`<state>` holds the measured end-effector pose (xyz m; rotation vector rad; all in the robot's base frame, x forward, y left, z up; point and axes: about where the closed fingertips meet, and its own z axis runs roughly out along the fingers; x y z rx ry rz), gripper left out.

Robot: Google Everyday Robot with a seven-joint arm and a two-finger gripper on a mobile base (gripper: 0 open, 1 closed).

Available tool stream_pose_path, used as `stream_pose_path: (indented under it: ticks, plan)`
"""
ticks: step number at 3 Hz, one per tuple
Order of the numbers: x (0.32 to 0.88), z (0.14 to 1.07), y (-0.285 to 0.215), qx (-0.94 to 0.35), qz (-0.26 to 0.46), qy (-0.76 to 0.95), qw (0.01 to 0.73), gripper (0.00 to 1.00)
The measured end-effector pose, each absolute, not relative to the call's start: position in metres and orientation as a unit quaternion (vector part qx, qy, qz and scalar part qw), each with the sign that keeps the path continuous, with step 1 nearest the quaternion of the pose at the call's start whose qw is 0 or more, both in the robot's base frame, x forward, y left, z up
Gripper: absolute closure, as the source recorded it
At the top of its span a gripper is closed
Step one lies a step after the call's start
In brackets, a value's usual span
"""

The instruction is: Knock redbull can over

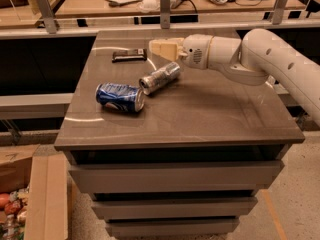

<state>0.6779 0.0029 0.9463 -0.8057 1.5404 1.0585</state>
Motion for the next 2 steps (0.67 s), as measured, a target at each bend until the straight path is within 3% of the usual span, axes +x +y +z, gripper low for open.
stream_pose_path:
  ticks: [2]
  plan:
    - [0.6771, 0.9470, 0.0089, -0.339, 0.445, 0.642, 0.524, 0.59]
